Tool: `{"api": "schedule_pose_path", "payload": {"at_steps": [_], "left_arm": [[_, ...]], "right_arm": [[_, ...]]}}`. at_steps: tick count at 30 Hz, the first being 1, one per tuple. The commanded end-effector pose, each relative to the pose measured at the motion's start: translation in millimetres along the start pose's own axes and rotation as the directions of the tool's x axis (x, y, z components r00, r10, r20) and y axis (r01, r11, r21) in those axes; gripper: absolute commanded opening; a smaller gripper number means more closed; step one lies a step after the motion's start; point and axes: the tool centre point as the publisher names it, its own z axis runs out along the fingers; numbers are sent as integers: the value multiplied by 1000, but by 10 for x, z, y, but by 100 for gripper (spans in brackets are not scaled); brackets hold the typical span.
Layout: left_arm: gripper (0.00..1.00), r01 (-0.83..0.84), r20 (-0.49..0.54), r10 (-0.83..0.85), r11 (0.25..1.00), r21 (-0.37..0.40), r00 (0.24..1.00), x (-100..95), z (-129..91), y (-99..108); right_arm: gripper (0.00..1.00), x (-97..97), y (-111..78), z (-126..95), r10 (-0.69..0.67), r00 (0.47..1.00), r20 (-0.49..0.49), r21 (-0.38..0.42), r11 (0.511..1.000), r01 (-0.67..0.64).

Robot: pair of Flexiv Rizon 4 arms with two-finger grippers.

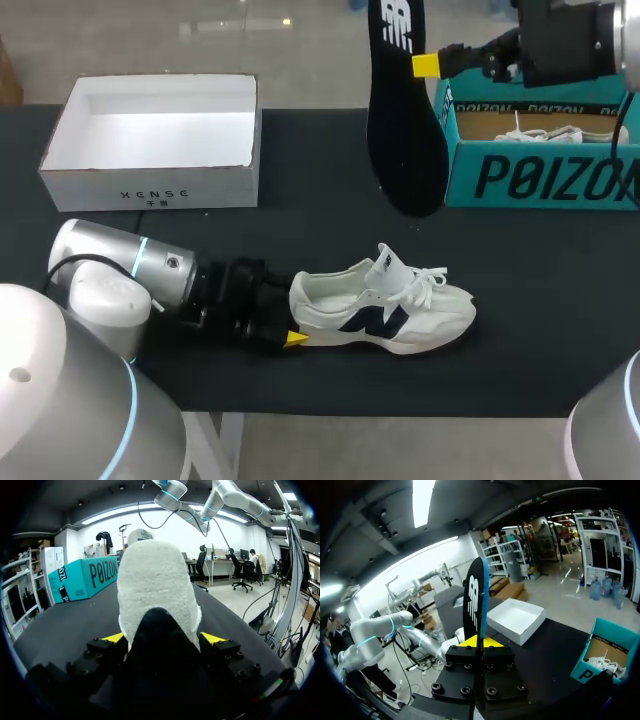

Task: Take the shoe out of the shoebox, open the shoe tongue, remove and reinsert the insole, then place the shoe into the shoebox

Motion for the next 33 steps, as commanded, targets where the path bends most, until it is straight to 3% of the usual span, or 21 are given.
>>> {"api": "schedule_pose_path", "payload": {"at_steps": [1,10,13,14,16,17,26,33], "left_arm": [[0,0,0,0,1000,-1,1000,3,27,48],[0,0,0,0,1000,-1,1000,3,27,48],[0,-75,-15,74,993,-89,997,20,2,20],[0,-65,-18,64,995,-75,998,27,2,23],[61,-72,-27,69,992,-100,997,44,-16,30],[100,-73,-20,71,992,-104,997,50,-20,37],[100,-62,16,65,988,-145,998,44,-111,73],[100,-45,-8,45,963,-265,999,-115,-434,80]], "right_arm": [[0,-3,32,43,2,1000,3,4,1000,-2],[0,-3,32,43,2,1000,3,4,1000,-2],[0,-3,32,43,2,1000,3,4,1000,-2],[0,-3,32,43,2,1000,3,4,1000,-2],[0,-3,32,43,2,1000,3,4,1000,-2],[0,-3,32,43,2,1000,3,4,1000,-2],[0,-3,32,43,2,1000,3,4,1000,-2],[0,-3,32,43,2,1000,3,4,1000,-2]]}}
